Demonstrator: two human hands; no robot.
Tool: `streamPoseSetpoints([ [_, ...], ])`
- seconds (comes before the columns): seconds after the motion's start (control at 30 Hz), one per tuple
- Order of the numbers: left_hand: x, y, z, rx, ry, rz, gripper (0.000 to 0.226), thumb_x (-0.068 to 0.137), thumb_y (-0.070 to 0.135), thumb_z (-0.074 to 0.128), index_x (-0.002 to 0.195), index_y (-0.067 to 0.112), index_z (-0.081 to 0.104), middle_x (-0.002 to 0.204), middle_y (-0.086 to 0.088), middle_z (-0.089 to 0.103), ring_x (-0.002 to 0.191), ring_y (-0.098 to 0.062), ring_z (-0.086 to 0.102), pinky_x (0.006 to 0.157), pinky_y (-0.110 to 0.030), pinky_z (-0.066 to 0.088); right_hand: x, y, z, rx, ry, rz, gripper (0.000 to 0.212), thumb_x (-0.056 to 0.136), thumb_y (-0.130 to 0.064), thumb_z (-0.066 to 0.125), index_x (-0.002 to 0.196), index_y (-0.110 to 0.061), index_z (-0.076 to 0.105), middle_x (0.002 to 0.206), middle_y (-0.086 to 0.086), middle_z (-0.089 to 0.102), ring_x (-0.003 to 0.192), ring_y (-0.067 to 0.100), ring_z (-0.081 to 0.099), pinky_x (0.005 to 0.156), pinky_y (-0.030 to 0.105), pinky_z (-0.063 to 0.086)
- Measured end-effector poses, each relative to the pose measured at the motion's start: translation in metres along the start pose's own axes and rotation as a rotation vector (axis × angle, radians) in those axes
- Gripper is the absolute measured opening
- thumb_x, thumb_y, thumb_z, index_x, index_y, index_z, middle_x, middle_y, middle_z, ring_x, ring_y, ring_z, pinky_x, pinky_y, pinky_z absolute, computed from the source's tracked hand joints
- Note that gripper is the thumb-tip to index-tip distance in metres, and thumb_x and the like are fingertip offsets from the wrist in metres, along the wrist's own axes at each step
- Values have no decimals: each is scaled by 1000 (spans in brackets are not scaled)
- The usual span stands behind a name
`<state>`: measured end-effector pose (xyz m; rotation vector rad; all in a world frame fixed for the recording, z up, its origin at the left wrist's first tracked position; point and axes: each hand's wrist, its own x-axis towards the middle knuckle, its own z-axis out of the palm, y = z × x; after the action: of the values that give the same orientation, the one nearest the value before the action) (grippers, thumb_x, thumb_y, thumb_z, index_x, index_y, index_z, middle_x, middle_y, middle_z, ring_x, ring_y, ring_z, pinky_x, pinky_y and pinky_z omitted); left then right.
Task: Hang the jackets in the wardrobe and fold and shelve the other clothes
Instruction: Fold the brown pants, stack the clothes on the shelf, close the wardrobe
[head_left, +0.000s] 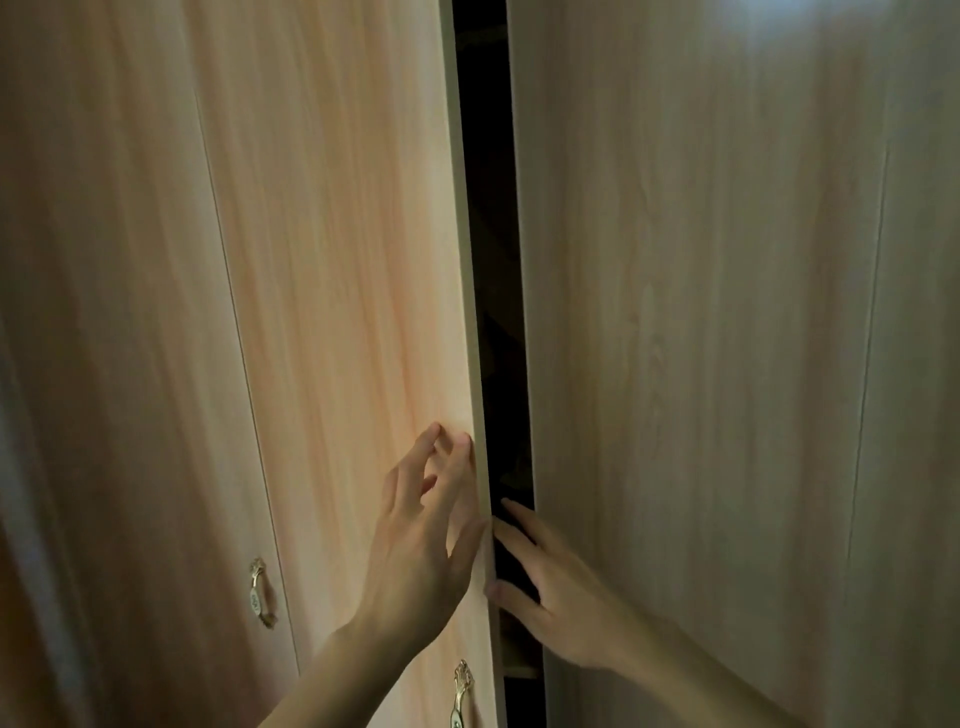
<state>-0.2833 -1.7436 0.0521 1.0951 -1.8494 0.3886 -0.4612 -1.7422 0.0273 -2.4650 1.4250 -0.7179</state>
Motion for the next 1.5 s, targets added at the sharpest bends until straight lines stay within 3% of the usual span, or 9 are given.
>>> streamPoseSetpoints([
  [0.17, 13, -14, 7, 46, -21, 79, 83, 83, 35, 76, 152, 30, 32, 162, 2, 18, 143, -25, 29, 101, -26, 33, 14, 14, -1, 23, 69, -46, 63, 98, -58, 38, 153, -43, 11, 162, -17, 1, 148, 3, 4, 122, 33, 17],
  [0.3, 26, -31, 14, 149, -41, 180, 85, 82, 46, 71, 154, 32, 27, 165, -3, 11, 151, -29, 13, 107, -44, 39, 23, 16, -10, -5, 97, -43, 61, 101, -51, 40, 153, -43, 9, 161, -19, -1, 143, -7, 1, 113, 12, 7],
  [0.5, 44, -43, 38, 236, -72, 212, 93, 81, 56, 67, 156, 33, 18, 165, -6, 11, 151, -33, 13, 113, -53, 37, 38, 27, -24, -107, 185, -26, 67, 98, -57, 38, 154, -40, 5, 162, -17, 1, 148, 3, 7, 121, 30, 19],
  [0.67, 56, -45, 55, 242, -59, 215, 85, 81, 60, 58, 155, 32, 25, 164, -9, 17, 149, -37, 19, 108, -52, 38, 51, 39, -31, -203, 336, 30, 70, 97, -54, 47, 154, -37, 11, 163, -9, 7, 149, 9, 8, 121, 40, 24],
  [0.83, 66, -48, 65, 268, -37, 231, 80, 84, 66, 43, 154, 29, 29, 163, -10, 20, 148, -37, 23, 107, -50, 39, 74, 41, -39, -336, 547, 152, 104, 82, -67, 59, 156, -28, -2, 163, 0, -17, 148, 15, -23, 123, 41, 2],
  [0.97, 72, -56, 81, 271, -41, 234, 86, 82, 56, 67, 153, 26, 31, 164, -11, 19, 148, -37, 22, 107, -52, 42, 91, 49, -43, -435, 607, 206, 124, 72, -78, 58, 154, -22, -16, 159, 5, -31, 146, 21, -30, 121, 45, -5],
  [1.13, 76, -67, 100, 285, -51, 250, 87, 83, 48, 70, 155, 22, 28, 165, -10, 11, 151, -34, 12, 110, -54, 38, 104, 61, -49, -432, 655, 302, 144, 59, -84, 63, 151, -15, -23, 154, 8, -40, 143, 23, -35, 120, 48, -10],
  [1.33, 88, -75, 125, 306, -73, 224, 99, 77, 43, 78, 156, 23, 23, 166, -8, 7, 152, -32, 9, 114, -53, 34, 123, 84, -40, -496, 756, 311, 139, 62, -84, 60, 155, -8, -8, 162, 14, -20, 150, 30, -17, 120, 59, 11],
  [1.5, 95, -79, 133, 286, -34, 225, 98, 70, 41, 84, 152, 22, 35, 164, -8, 18, 149, -33, 23, 107, -52, 41, 134, 91, -32, -557, 858, 333, 138, 59, -79, 67, 155, -3, 3, 163, 19, -5, 151, 34, -7, 119, 60, 13],
])
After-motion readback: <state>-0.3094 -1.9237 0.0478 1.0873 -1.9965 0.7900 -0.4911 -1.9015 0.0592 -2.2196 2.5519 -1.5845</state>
